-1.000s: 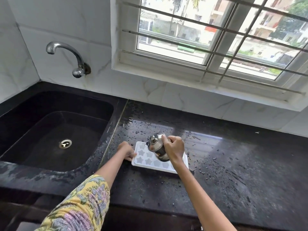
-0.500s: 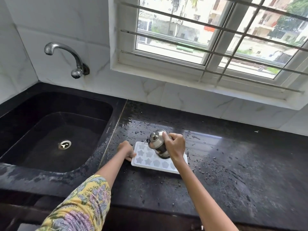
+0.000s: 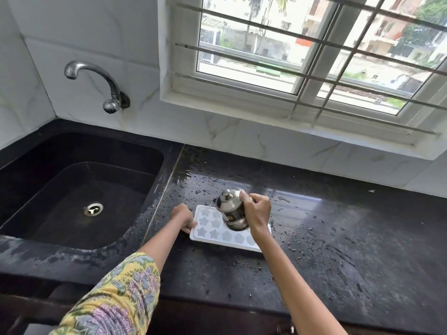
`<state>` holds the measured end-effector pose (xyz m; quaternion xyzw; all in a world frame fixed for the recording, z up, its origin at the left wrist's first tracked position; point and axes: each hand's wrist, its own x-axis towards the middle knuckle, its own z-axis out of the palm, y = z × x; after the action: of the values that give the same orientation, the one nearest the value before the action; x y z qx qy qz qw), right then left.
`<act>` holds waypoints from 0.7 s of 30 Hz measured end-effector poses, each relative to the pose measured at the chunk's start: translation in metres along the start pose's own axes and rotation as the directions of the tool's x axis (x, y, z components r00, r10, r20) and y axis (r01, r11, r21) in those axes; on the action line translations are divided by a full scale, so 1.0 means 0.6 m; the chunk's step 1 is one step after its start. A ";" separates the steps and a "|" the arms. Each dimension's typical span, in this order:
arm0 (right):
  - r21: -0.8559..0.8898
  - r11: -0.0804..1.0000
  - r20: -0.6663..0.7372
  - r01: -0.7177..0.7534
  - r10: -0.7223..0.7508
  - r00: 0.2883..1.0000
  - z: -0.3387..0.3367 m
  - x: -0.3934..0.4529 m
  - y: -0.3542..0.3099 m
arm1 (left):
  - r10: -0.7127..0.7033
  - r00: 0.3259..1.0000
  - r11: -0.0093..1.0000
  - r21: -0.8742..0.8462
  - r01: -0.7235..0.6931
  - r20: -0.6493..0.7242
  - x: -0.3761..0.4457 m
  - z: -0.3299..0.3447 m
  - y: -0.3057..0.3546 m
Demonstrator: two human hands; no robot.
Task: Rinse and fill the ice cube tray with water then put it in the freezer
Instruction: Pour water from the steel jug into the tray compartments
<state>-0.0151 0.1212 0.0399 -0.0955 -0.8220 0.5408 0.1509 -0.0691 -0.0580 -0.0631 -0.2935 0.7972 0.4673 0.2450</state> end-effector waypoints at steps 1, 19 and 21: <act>0.029 1.000 -0.007 -0.009 0.009 1.000 -0.001 0.002 -0.003 | -0.005 1.000 1.000 -0.006 0.005 0.007 -0.001 -0.001 0.001; -0.187 0.975 0.088 0.123 -0.108 0.990 -0.003 -0.040 0.024 | 0.051 0.999 0.986 0.155 -0.054 0.019 -0.011 0.001 0.000; -0.203 0.971 0.099 0.126 -0.107 0.989 -0.001 -0.044 0.029 | 0.057 0.998 0.986 0.158 -0.058 0.016 -0.009 0.001 -0.001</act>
<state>0.0096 0.1203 0.0201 -0.0386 -0.8842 0.4455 0.1353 -0.0649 -0.0565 -0.0603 -0.2475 0.8384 0.4111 0.2583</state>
